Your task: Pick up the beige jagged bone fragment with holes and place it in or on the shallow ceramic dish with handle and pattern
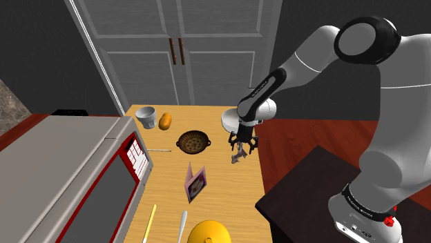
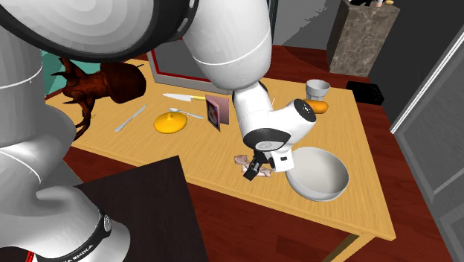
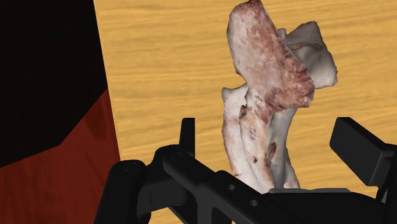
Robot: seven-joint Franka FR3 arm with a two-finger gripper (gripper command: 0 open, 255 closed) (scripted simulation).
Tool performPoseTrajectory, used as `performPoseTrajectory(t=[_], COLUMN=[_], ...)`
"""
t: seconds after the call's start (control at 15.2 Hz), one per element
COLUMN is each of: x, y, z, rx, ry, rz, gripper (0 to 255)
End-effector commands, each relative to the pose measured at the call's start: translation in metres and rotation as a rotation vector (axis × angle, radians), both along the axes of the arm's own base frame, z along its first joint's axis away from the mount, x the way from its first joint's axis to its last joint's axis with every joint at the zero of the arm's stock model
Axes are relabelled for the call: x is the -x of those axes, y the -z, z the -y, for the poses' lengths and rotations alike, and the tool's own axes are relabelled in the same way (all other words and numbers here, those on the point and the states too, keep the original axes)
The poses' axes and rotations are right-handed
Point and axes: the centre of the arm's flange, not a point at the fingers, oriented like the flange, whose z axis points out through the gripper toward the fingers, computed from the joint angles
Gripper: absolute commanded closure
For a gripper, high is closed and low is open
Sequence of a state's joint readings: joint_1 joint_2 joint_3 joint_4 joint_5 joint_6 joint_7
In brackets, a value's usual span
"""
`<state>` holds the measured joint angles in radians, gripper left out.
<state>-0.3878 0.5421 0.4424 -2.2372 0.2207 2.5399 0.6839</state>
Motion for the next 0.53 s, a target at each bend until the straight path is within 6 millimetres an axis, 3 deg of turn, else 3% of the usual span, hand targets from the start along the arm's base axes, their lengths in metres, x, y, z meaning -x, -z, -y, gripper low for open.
performPoseTrajectory(t=[0.0,0.26,0.33,0.46], x=[0.0,0.0,0.0,0.0], y=[0.0009,0.0008,0.0008,0.0008], z=[-0.0003,-0.0003,-0.0003,-0.0003], rx=[0.0,0.0,0.0,0.0], ry=[0.0,0.0,0.0,0.0], rz=[0.0,0.0,0.0,0.0], gripper=[0,0,255,255])
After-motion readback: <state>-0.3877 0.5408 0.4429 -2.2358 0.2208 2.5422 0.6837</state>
